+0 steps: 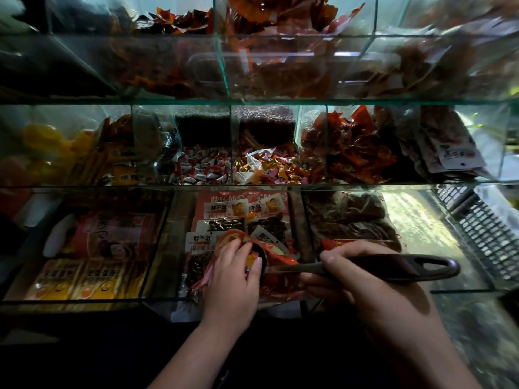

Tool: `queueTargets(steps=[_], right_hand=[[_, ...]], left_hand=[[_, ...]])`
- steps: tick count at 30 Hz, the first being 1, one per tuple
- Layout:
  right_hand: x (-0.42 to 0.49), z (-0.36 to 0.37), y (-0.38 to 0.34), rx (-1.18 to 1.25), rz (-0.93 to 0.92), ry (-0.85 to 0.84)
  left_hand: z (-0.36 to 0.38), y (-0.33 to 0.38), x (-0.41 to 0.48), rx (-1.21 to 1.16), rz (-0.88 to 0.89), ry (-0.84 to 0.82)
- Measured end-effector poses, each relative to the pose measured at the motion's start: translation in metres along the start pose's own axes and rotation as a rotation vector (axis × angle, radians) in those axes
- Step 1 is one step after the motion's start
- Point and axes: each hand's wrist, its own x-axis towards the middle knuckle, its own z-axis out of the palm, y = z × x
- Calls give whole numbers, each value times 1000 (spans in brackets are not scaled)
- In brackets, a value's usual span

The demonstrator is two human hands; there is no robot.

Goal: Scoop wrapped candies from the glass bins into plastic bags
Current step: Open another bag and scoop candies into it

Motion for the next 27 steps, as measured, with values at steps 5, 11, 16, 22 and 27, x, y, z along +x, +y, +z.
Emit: queueTargets(steps=[5,11,16,22,27], right_hand=[[-13,1,0,184,38,-256],[-12,-1,-23,90,-160,-37],[22,-2,-37,355,-383,140],[98,14,-46,217,-417,269],[157,11,-45,-596,-724,300]], left_hand=[[-10,8,-8,-84,144,183],[-31,42,35,-78,339,321],[-40,73,110,-14,416,260],[-38,82,186,42,278,151],[-37,66,184,-215,171,188]])
